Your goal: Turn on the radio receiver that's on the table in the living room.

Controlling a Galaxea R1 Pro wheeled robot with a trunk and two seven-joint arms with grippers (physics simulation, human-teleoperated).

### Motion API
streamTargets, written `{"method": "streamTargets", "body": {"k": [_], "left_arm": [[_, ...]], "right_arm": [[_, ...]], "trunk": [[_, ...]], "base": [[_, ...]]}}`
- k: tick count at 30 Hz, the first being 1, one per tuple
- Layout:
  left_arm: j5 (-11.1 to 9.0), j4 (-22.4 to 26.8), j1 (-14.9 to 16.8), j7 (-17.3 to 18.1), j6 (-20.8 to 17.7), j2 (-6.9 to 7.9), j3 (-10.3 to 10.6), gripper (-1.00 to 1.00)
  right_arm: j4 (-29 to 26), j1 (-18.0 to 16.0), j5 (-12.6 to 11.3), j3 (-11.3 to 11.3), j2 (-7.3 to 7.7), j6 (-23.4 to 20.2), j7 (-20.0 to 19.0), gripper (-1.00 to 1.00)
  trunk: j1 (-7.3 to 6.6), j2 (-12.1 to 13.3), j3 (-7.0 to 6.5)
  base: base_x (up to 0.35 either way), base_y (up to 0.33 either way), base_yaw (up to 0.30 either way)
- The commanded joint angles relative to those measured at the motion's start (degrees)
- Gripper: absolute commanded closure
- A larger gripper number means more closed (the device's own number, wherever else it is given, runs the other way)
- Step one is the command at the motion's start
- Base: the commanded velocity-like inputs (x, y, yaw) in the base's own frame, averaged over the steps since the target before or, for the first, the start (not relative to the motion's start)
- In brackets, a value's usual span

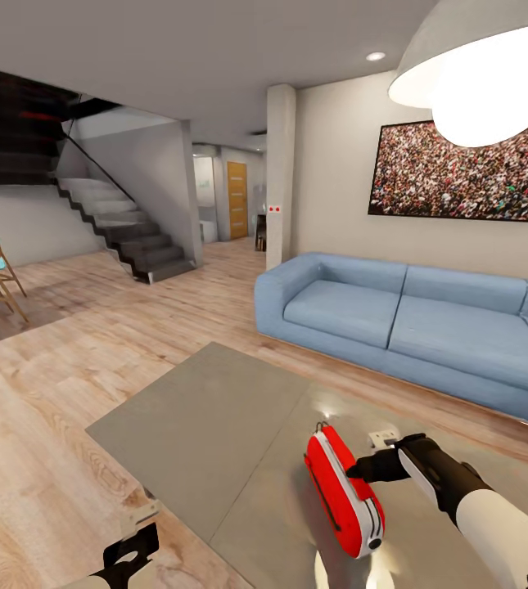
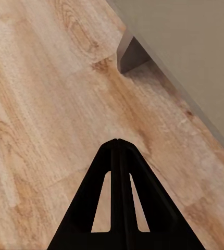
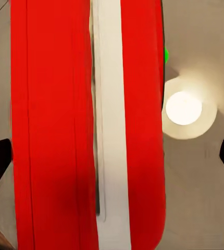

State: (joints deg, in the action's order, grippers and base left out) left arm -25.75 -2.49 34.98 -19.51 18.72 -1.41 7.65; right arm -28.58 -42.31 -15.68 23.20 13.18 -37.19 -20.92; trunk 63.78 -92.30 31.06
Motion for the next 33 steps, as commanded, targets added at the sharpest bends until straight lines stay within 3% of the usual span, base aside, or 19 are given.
{"method": "streamTargets", "body": {"k": [1, 21, 33], "left_arm": [[0.0, 0.0, 0.0, 0.0, 0.0, 0.0, 0.0, 1.0], [0.2, -0.1, 0.0, -0.1, 0.0, 0.46, 0.0, 1.0], [0.3, -0.2, 0.0, -0.3, 0.0, 0.61, 0.0, 1.0]], "right_arm": [[0.0, 0.0, 0.0, 0.0, 0.0, 0.0, 0.0, -1.0], [0.0, 0.0, 0.0, 0.0, 0.0, 0.0, 0.0, -1.0], [0.0, 0.0, 0.1, 0.0, 0.0, 0.0, 0.8, -1.0]], "trunk": [[0.0, 0.0, 0.0], [0.0, 0.0, 0.0], [-2.64, 4.8, -2.15]], "base": [[0.0, 0.0, 0.0], [0.0, 0.0, 0.0], [0.0, 0.0, 0.0]]}}
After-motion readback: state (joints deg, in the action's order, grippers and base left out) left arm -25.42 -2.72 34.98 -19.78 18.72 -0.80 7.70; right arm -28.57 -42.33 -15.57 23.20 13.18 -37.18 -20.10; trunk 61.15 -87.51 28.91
